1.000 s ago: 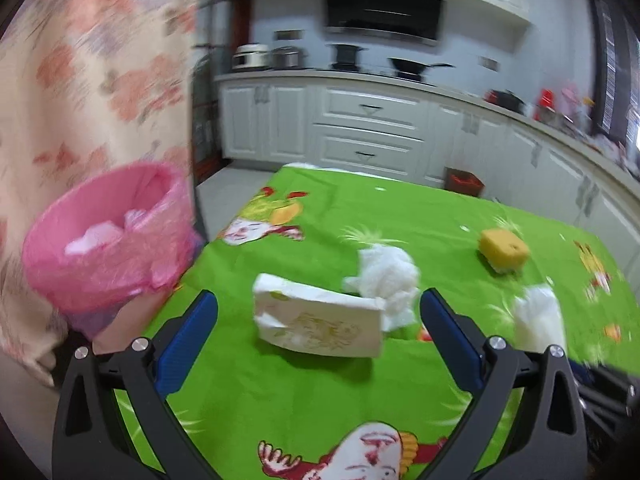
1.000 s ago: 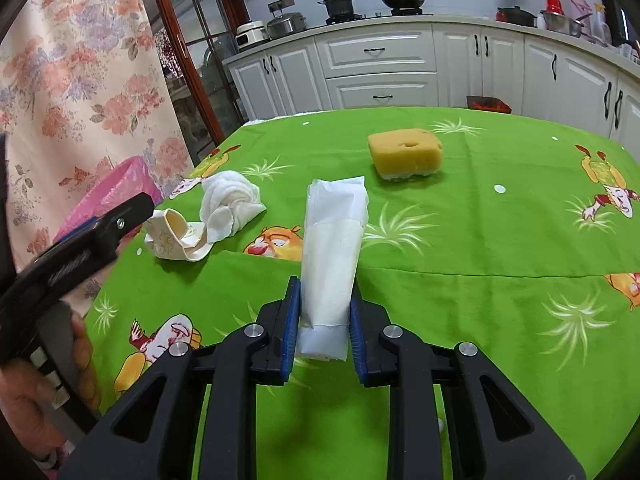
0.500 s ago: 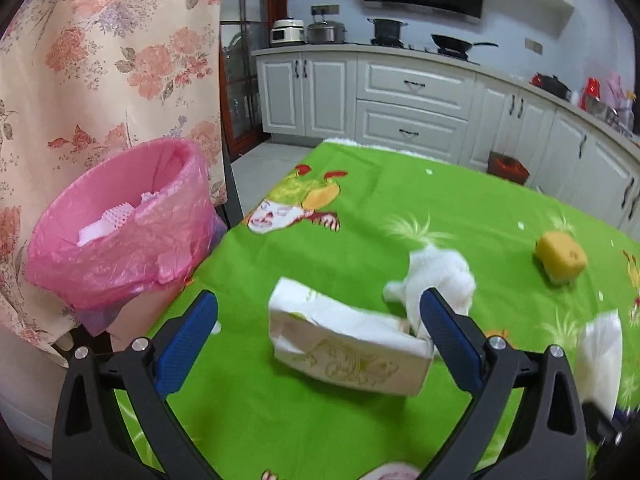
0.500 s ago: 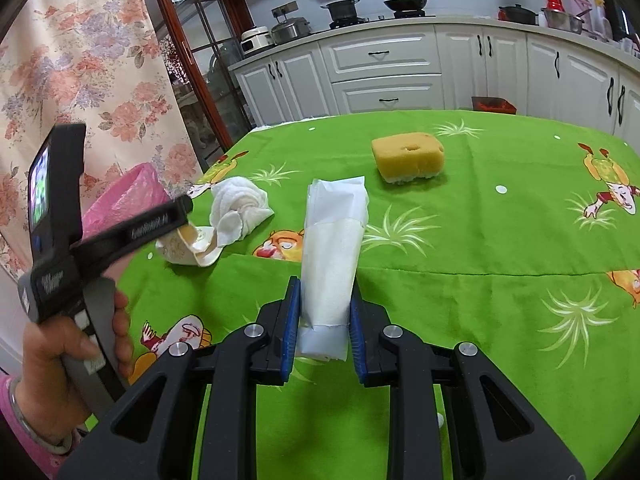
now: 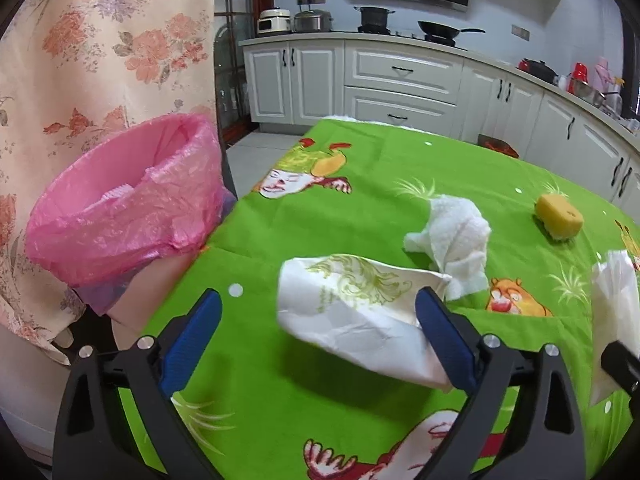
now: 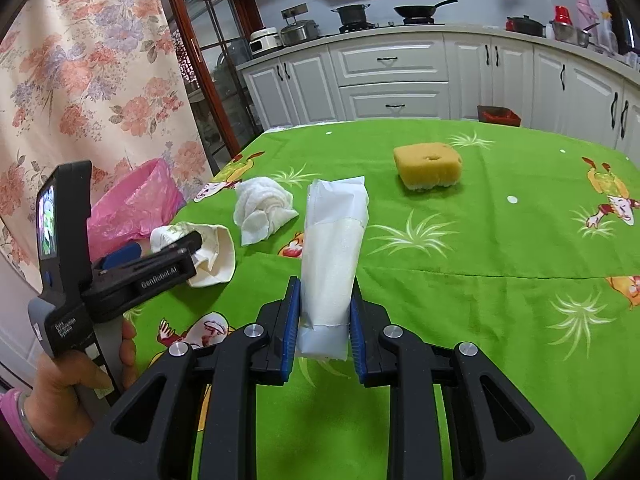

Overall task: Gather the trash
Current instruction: 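Grasp the white tissue pack with the left tool while the right tool holds the tissue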

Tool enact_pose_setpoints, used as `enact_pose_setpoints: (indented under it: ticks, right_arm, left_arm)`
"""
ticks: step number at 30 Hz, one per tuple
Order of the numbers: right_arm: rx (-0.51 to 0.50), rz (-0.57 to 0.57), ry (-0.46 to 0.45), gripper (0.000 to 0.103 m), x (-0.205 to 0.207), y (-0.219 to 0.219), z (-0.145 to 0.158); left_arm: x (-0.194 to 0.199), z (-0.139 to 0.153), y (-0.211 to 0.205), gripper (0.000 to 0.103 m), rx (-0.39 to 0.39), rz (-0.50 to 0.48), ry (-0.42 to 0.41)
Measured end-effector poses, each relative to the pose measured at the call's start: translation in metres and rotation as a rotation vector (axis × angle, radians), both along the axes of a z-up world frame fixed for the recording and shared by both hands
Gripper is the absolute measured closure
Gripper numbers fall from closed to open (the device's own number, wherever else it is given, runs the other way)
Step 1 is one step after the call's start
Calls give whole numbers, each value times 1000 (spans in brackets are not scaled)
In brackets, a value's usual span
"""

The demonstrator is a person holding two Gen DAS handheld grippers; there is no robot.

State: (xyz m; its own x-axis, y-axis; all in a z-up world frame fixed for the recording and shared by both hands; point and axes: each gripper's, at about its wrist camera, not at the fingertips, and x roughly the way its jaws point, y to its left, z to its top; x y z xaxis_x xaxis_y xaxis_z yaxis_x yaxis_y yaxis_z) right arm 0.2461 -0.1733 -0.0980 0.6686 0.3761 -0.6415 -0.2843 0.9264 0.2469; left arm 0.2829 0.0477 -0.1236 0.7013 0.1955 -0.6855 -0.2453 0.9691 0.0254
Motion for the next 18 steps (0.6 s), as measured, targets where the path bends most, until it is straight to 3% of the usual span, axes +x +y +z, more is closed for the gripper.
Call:
enact_pose_setpoints:
  ticks: [9, 18]
  right_arm:
    - [-19, 1, -7, 80, -9, 3, 2]
    - [-18, -1, -7, 80, -13, 4, 2]
  left_arm:
    - [-6, -1, -2, 10, -66, -63, -20]
    - [-3, -6, -22, 10, -68, -125, 6]
